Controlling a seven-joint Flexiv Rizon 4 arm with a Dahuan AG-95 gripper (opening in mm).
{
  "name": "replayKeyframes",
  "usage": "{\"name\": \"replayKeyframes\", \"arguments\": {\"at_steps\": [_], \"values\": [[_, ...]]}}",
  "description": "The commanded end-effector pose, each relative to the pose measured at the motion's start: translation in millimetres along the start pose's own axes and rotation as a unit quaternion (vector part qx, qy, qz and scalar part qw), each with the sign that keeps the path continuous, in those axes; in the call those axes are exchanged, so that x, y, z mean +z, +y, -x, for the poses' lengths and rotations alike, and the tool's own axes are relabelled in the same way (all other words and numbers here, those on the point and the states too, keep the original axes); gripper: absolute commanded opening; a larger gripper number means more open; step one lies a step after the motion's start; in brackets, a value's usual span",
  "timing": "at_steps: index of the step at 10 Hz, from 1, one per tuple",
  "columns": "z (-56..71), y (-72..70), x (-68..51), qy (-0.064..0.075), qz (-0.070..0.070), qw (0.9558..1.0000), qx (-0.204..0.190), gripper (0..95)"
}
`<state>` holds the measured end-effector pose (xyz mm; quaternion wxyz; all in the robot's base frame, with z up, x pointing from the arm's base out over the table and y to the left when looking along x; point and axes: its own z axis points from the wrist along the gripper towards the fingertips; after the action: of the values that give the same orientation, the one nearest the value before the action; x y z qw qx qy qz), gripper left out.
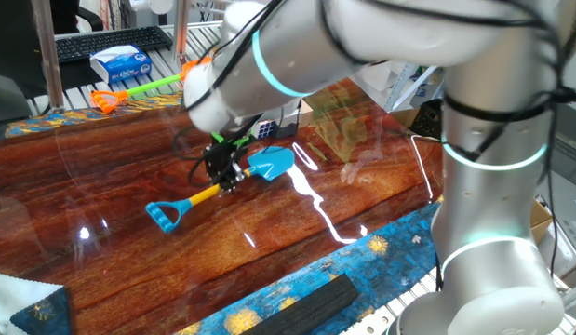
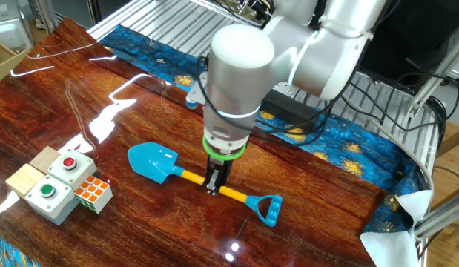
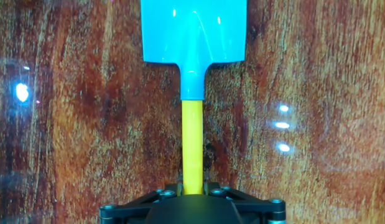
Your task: Use a shovel to scoop up an object
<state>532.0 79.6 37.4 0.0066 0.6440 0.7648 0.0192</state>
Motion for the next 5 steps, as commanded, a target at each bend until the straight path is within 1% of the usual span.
{"name": "replayKeyframes", "arguments": {"at_steps": [1,3,4,5], "values": [[-5.8,5.1,-14.3,0.021,-0.005,0.9998,-0.004,0.0],[-13.2,17.9,-25.3,0.020,-0.017,0.9996,0.000,0.0],[-18.4,29.6,-33.0,0.015,-0.026,0.9995,0.006,0.0],[-20.0,33.2,-35.4,0.014,-0.027,0.9995,0.008,0.0]]}}
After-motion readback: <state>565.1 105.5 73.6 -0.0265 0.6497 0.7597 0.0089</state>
